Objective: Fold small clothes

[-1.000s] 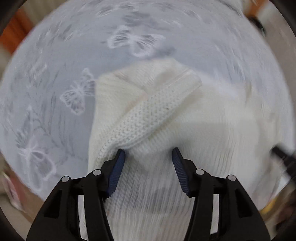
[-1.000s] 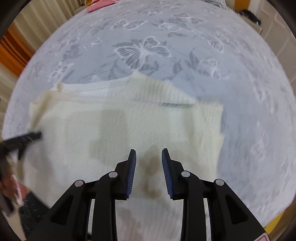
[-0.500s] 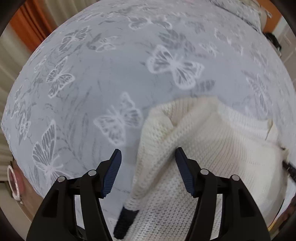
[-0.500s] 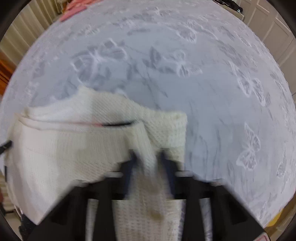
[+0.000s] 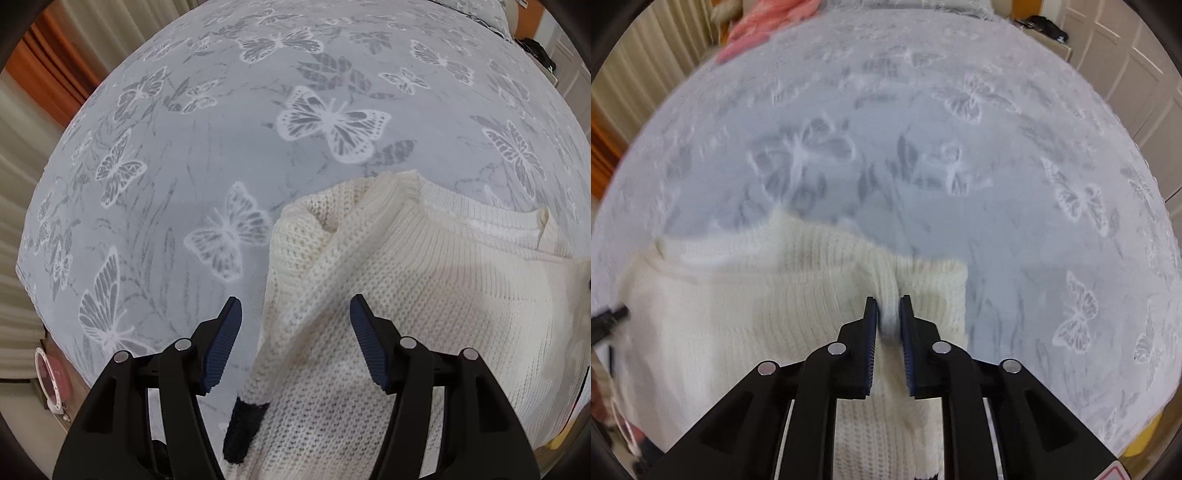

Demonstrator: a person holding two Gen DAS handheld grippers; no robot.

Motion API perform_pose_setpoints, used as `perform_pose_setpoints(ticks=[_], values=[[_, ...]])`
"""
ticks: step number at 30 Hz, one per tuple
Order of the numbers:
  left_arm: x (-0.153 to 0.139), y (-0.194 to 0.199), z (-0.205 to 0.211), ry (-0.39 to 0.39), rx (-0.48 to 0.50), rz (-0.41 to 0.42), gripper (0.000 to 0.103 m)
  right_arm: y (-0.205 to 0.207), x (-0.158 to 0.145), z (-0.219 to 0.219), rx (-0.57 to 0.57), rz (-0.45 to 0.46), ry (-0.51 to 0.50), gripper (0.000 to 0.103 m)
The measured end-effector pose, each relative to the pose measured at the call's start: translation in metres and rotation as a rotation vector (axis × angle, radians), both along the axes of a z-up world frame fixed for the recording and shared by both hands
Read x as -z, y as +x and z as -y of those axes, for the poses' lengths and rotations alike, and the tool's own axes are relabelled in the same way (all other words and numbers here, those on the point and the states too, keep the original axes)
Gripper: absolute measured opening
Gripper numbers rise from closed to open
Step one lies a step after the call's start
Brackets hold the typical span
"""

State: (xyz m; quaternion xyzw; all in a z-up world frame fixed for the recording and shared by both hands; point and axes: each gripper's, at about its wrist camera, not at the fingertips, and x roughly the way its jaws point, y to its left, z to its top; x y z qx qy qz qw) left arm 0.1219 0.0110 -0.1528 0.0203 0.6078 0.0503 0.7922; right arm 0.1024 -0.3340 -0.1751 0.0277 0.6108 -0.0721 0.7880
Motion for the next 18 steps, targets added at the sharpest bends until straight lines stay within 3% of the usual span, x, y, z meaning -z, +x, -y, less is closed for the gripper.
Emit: perform_pose_setpoints(ticks=[2,5,9,12,18], values=[[-0.002,-0.003,0.001,0.004,0.001,-0.003,0.059,-0.004,-0.003,0.001,0.003,0.018,-0.005,0.019],[-0.012,-0.014,0.000,-0.006,0.004,0.002,0.063,-0.024,-0.032,0.005,0.063,0.080,0.056,0.026],[-0.026,-0.038,-0.017,-0.063,-0.017,0.014,0.076,-0.073,-0.067,0.005,0.086,0.138,0.098,0.046],[-0.024,-0.060,-0.039,-0.148,-0.062,-0.006,0.083,-0.115,-0.075,0.006,0.087,0.138,0.089,0.051],[0.003,-0.097,-0.068,-0.216,-0.166,-0.073,0.085,-0.170,-0.069,0.002,0.100,0.097,0.095,0.053]])
